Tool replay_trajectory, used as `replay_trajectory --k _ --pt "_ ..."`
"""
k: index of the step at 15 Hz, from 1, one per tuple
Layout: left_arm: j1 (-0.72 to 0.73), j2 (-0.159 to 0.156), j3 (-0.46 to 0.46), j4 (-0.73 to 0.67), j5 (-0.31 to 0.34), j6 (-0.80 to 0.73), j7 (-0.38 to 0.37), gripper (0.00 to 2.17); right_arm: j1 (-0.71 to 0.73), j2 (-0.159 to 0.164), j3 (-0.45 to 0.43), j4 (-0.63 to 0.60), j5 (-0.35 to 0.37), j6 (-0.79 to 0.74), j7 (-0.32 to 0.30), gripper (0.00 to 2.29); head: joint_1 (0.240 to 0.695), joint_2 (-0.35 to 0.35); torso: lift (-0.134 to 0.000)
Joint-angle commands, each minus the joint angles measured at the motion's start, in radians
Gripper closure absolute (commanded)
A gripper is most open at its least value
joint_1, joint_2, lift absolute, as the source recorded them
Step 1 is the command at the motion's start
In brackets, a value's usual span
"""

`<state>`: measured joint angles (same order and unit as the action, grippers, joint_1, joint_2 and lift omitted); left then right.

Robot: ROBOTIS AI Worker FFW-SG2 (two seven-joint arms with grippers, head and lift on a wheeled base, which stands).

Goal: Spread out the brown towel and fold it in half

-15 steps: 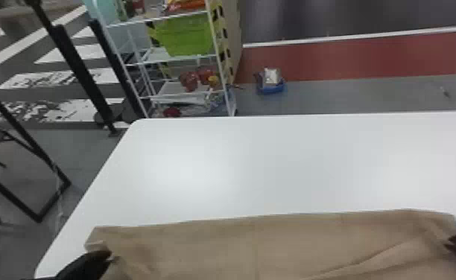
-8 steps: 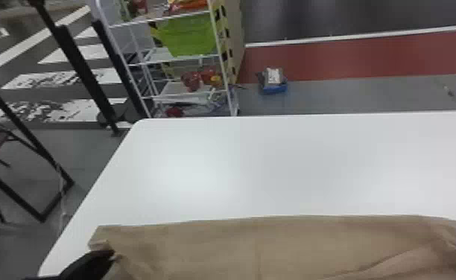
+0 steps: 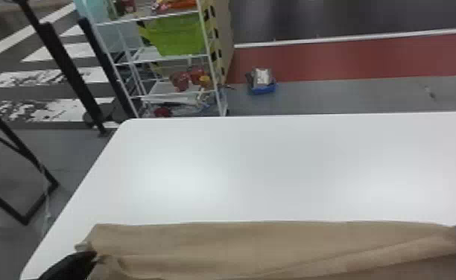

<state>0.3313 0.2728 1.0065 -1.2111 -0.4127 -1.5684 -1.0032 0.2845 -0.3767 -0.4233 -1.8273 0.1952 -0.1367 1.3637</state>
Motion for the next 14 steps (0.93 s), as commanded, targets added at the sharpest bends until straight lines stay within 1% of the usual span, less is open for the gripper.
replay_trajectory --k 1,3,7,9,11,12,14 --pt "0.0 -0.001 0.0 0.001 0.0 -0.002 0.0 1.37 0.048 -0.011 0.015 -0.006 0.0 0.01 0.003 1.17 0.695 0.221 -0.134" --pt "0.0 0.0 -0.003 0.002 -0.003 -0.002 0.002 1.36 0.071 -0.01 0.037 0.002 0.033 -0.008 0.003 1.17 0.695 0.228 -0.134" --pt "0.0 0.0 -0.005 0.001 -0.003 -0.002 0.002 1.36 0.085 -0.011 0.043 -0.012 0.035 -0.005 0.003 1.17 0.695 0.251 -0.134" --pt "0.0 0.0 -0.003 0.001 -0.003 -0.002 0.002 1.37 0.087 -0.011 0.024 -0.032 0.021 0.007 0.003 1.17 0.695 0.256 -0.134" --pt "0.0 0.0 -0.002 0.001 -0.003 -0.002 0.002 1.37 0.087 -0.011 -0.025 -0.086 -0.013 0.029 0.003 1.17 0.695 0.254 -0.134" --pt "0.0 0.0 -0.002 0.001 -0.005 -0.002 0.002 1.37 0.097 -0.018 -0.042 -0.106 -0.023 0.05 0.003 1.17 0.695 0.25 -0.134" --pt "0.0 0.0 0.0 0.001 -0.005 -0.002 0.003 1.36 0.145 -0.027 -0.049 -0.115 -0.02 0.038 0.003 1.17 0.695 0.225 -0.134"
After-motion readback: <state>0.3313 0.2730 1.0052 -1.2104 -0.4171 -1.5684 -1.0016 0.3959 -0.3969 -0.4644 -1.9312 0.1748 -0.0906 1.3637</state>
